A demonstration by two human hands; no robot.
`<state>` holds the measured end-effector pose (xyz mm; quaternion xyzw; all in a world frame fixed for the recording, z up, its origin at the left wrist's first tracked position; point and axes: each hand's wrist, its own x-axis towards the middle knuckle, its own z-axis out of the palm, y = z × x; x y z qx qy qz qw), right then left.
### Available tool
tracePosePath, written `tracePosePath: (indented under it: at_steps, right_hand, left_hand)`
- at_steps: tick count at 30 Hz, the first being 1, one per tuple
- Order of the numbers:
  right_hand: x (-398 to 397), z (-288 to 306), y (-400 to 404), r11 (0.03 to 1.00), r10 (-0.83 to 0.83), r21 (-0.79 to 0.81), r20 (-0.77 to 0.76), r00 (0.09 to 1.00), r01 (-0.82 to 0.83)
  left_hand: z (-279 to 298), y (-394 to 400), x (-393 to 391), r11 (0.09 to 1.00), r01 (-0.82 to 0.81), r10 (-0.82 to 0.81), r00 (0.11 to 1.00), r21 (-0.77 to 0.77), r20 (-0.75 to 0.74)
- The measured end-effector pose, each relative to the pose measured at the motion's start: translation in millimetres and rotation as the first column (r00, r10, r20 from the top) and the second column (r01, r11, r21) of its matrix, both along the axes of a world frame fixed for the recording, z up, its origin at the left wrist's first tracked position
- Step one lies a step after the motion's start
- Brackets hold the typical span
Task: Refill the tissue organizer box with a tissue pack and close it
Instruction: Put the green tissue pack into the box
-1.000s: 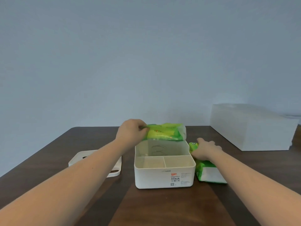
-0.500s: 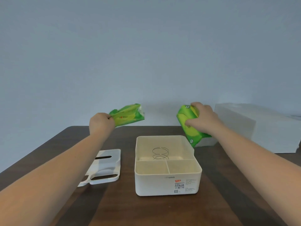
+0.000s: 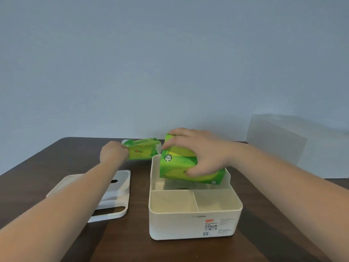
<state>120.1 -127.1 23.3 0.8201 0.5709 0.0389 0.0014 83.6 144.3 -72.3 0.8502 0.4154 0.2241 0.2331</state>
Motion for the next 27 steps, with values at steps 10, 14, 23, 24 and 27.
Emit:
tracePosePath:
  at_steps: [10, 14, 23, 24, 27]
  right_hand:
    - [3.1, -22.1, 13.3, 0.974, 0.121, -0.178, -0.110, 0.987, -0.140]
    - [10.9, -34.4, 11.3, 0.984, 0.109, -0.119, -0.201, 0.974, -0.135]
    - [-8.8, -12.7, 5.1, 0.997, 0.030, 0.076, -0.296, 0.955, -0.007]
    - [-13.2, -10.0, 8.2, 0.988, 0.014, 0.152, -0.303, 0.953, 0.033]
    - [-27.4, -5.8, 26.8, 0.910, -0.044, 0.381, -0.296, 0.954, 0.160]
  left_hand:
    - [-17.6, 1.0, 6.9, 0.993, 0.118, -0.119, 0.990, -0.015, -0.079]
    - [-14.2, 0.5, 0.5, 0.990, 0.142, -0.144, 0.987, -0.021, -0.076]
    - [10.9, -2.3, -33.9, 0.985, 0.150, -0.149, 0.989, -0.082, 0.022]
    - [14.6, -0.7, -41.3, 0.987, 0.141, -0.138, 0.990, -0.081, 0.036]
    - [20.7, 5.8, -67.3, 0.994, 0.088, -0.085, 0.995, -0.067, 0.043]
